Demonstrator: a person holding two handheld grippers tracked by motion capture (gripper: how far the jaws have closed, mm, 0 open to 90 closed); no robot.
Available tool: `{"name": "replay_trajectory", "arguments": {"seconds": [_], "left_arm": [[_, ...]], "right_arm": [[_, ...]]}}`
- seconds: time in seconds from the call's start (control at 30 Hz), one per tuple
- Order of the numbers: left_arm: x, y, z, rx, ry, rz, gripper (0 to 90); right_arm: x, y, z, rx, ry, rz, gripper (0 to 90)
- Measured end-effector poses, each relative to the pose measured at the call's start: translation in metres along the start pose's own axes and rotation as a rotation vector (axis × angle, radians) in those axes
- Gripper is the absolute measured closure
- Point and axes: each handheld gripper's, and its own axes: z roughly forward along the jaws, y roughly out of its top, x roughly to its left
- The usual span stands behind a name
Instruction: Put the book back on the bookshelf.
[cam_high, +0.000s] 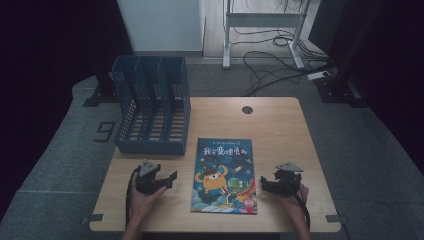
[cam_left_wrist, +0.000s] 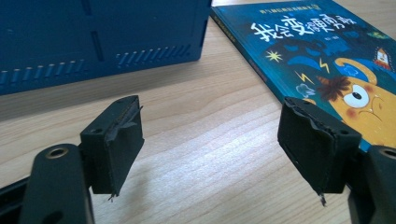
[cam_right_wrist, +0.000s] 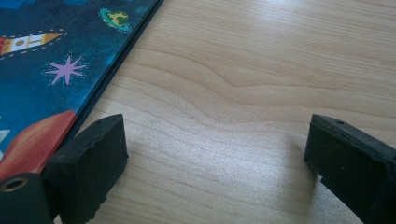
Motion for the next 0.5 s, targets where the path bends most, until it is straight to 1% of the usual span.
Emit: {"name": "replay_trajectory", "arguments": {"seconds": [0.07,0.13,0.17,0.23,0.3,0.33,0.37,0.43,0.5], "left_arm": [[-0.0026,-0.0005,0.0002,-0.004,0.002,0.019,23.7],[-0.0039,-0.0005,0.0001,-0.006,-0.013,0.023,23.7],[-0.0042,-0.0004,0.0,-0.011,-0.017,0.021,23.7],[-0.0046,0.0004,-0.0011,-0.03,-0.01,0.016,23.5],[-0.0046,0.0011,-0.0021,-0.036,-0.013,0.012,23.8],[-0.0046,0.0022,-0.0037,-0.046,-0.026,0.001,23.9],[-0.0049,0.0025,-0.0043,-0.048,-0.029,-0.002,24.3],[-0.0063,0.0031,-0.005,-0.049,-0.033,-0.006,24.8],[-0.0089,0.0027,-0.0054,-0.06,-0.028,-0.014,27.6]], "right_arm": [[-0.0002,0.0002,0.0002,-0.001,0.0,-0.001,5.4],[-0.0002,0.0002,0.0002,-0.001,-0.001,-0.001,5.5],[-0.0001,0.0002,0.0001,-0.001,-0.002,0.001,5.8],[0.0004,0.0002,0.0,-0.001,-0.006,0.006,6.3],[0.0007,0.0008,-0.0005,-0.001,-0.012,0.01,9.5],[0.001,0.0008,-0.0009,-0.005,-0.016,0.015,11.4],[0.001,0.0007,-0.0013,-0.007,-0.019,0.016,12.3],[0.001,0.0005,-0.0017,-0.008,-0.021,0.021,12.7],[0.0009,0.0004,-0.0018,-0.008,-0.024,0.021,12.8]]}}
